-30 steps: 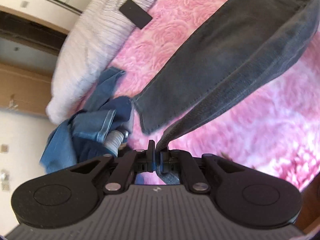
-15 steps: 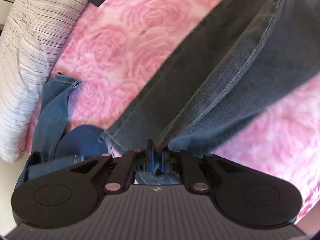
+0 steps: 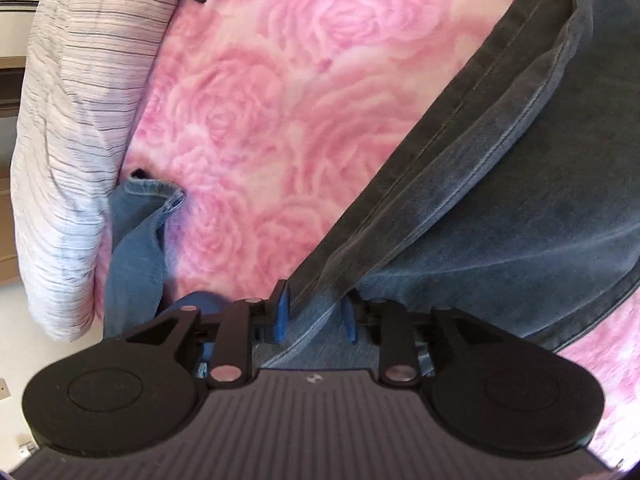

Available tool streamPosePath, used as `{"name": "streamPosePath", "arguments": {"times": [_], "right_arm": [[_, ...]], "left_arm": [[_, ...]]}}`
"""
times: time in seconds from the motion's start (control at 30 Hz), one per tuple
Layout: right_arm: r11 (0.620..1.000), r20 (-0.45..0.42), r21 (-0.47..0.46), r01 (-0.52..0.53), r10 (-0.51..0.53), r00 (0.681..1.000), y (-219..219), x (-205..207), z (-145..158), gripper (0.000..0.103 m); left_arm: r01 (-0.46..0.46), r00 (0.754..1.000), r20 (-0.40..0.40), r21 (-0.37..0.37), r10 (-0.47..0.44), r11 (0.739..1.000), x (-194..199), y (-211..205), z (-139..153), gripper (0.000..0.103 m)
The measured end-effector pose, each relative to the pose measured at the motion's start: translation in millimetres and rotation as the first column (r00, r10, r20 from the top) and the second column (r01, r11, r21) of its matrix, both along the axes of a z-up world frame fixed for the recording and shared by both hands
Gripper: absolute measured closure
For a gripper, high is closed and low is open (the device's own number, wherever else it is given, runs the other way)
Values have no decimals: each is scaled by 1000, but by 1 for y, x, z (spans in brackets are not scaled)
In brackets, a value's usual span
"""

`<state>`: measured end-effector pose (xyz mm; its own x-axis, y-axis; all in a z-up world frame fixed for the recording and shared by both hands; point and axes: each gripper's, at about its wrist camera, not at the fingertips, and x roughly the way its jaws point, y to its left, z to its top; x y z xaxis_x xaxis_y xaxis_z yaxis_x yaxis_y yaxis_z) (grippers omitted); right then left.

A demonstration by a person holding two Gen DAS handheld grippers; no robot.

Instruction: Fold clothes

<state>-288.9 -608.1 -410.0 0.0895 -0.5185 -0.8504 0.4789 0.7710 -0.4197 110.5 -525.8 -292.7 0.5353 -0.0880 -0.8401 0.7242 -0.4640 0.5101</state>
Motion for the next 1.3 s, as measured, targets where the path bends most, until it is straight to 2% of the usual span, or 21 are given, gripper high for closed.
{"name": "streamPosePath", "arguments": {"times": [0.1,0.2,0.27,0.4,0.53,0.6,0.67,0.73,0.83,0.93,0.97,1.03,1.07,1.13,1.2,1.27,1.3], "right_arm": [[997,75,9,78,-78,994,6,-10,15,45],[996,124,3,87,-87,989,26,-10,26,45],[995,120,-20,94,-91,989,35,-8,26,45],[990,207,-31,138,-129,970,47,3,32,45],[992,275,0,123,-118,954,82,29,39,45],[994,308,44,97,-106,946,105,51,38,45],[995,324,85,54,-79,943,134,77,36,45],[994,334,107,13,-48,942,163,106,35,45],[994,333,107,-22,-15,943,206,150,34,45],[995,328,100,-7,-26,944,242,188,34,45],[995,326,104,1,-35,945,251,200,32,45],[994,311,111,12,-46,949,267,222,26,45],[993,299,116,12,-47,953,272,233,23,45],[994,286,113,-2,-30,958,279,254,21,45],[995,294,95,-27,-2,956,284,269,24,45],[994,296,98,-41,10,955,286,284,22,45],[993,297,107,-43,10,955,285,292,21,45]], "left_arm": [[-35,999,1,-36,35,999,3,1,14,76],[-81,997,9,-77,82,994,14,2,33,73],[-70,996,52,-90,74,994,20,6,43,73],[-34,995,86,-115,44,993,30,25,63,69],[-32,998,41,-150,39,988,37,56,72,66],[-22,1000,0,-176,22,984,37,77,73,63],[16,998,-51,-195,-26,981,31,100,65,59],[100,991,-63,-199,-114,975,23,125,47,58],[290,955,-18,-175,-297,941,14,155,10,58],[478,878,43,-135,-477,868,11,176,-25,57],[516,856,71,-131,-511,846,12,179,-33,59],[545,838,130,-136,-531,827,20,178,-44,80],[548,835,146,-151,-530,823,24,177,-43,90],[526,851,151,-211,-504,824,37,180,-25,92],[491,871,162,-234,-464,839,47,186,-11,93],[451,893,123,-217,-434,866,52,190,-7,93],[447,894,96,-188,-437,874,51,192,-12,92]]}}
